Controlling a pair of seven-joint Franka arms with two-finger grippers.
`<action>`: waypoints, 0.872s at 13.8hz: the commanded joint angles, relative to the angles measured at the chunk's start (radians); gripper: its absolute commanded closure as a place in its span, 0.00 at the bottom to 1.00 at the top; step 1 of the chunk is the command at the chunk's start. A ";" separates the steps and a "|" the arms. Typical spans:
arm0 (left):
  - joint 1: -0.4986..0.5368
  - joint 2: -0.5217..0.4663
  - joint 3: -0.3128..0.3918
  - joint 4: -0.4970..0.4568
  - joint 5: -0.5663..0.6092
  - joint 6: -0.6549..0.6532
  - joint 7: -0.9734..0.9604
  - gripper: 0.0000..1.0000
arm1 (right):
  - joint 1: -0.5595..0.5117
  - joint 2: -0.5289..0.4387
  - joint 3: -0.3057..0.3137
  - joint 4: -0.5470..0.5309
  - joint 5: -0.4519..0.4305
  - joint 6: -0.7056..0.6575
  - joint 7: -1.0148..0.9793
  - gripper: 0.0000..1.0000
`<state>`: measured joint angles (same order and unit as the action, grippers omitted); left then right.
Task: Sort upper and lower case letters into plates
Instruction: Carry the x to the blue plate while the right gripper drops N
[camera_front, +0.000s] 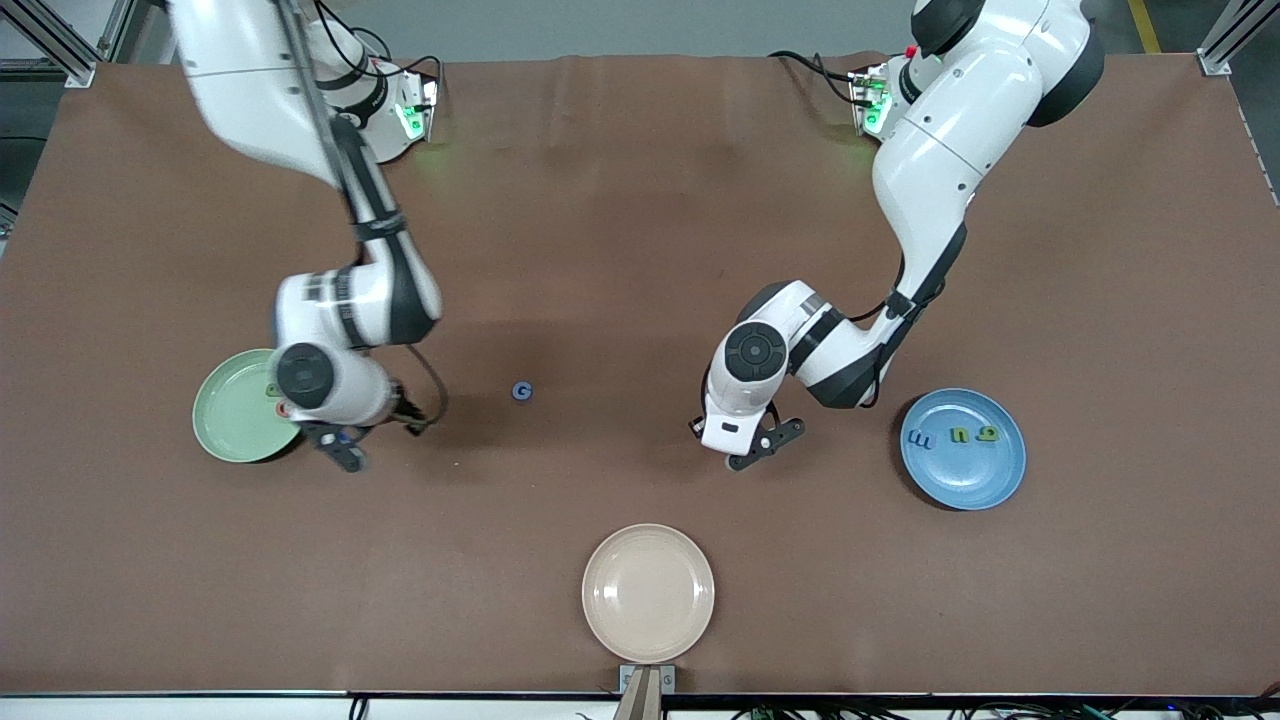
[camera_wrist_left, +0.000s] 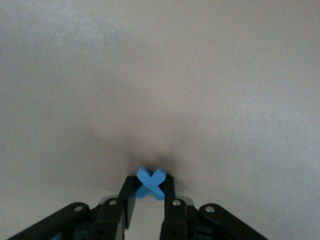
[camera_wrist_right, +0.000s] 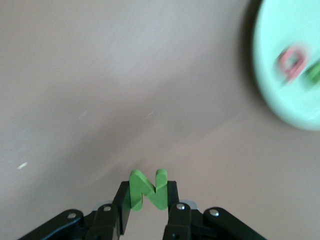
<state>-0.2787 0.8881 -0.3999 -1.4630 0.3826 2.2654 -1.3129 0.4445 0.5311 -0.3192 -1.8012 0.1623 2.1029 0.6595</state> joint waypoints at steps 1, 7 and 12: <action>-0.010 -0.015 0.042 0.009 0.009 -0.010 -0.015 0.97 | -0.133 -0.078 0.017 -0.082 -0.018 0.000 -0.307 0.85; 0.110 -0.156 0.098 0.006 0.029 -0.018 0.050 0.98 | -0.355 -0.068 0.017 -0.141 -0.018 0.098 -0.779 0.83; 0.228 -0.192 0.101 -0.032 0.029 -0.153 0.276 0.98 | -0.366 -0.060 0.017 -0.259 -0.017 0.276 -0.808 0.79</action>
<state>-0.0765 0.7313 -0.2969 -1.4393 0.3975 2.1383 -1.0668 0.0815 0.4910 -0.3130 -2.0167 0.1586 2.3439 -0.1423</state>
